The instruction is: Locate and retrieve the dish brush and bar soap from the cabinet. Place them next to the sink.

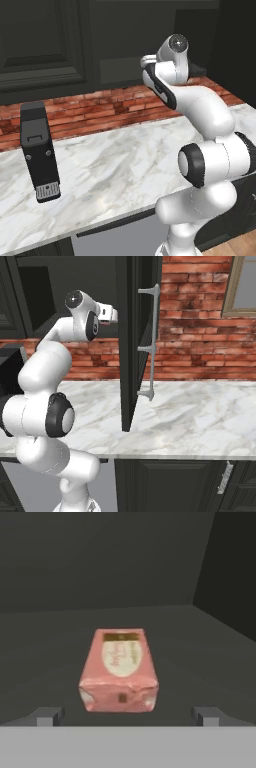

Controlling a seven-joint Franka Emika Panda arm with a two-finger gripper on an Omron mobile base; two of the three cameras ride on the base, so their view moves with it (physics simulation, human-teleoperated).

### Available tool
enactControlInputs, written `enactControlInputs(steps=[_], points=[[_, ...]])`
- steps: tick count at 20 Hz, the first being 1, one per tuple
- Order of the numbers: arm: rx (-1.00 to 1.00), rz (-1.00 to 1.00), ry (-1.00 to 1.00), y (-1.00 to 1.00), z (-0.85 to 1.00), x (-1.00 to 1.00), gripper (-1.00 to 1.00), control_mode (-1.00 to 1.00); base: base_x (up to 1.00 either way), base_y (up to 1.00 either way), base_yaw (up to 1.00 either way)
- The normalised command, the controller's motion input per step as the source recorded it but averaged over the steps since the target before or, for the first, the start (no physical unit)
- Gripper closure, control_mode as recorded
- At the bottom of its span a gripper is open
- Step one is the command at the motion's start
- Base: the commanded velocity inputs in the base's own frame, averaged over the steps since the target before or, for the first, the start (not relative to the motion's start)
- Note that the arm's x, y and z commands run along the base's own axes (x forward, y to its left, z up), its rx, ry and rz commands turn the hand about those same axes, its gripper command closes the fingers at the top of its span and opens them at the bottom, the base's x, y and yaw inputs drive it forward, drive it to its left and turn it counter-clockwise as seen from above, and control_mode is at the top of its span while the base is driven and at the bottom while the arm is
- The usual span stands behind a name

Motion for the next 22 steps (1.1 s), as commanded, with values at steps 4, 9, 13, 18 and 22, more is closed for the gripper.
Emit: enactControlInputs(steps=[4, 9, 13, 18, 22], points=[[0.00, 0.00, 0.00, 0.03, 0.00, 0.34, -1.00, -1.00, 0.00, 0.00, 0.00], [0.00, 0.00, 0.00, 0.01, -0.01, 0.30, -1.00, -1.00, 0.00, 0.00, 0.00], [0.00, 0.00, 0.00, 0.00, -0.04, 0.24, -1.00, -1.00, 0.00, 0.00, 0.00], [0.00, 0.00, 0.00, 0.00, -0.03, 0.20, -1.00, -1.00, 0.00, 0.00, 0.00], [0.00, 0.00, 0.00, 0.01, -0.09, 0.14, 1.00, -1.00, 0.00, 0.00, 0.00]])
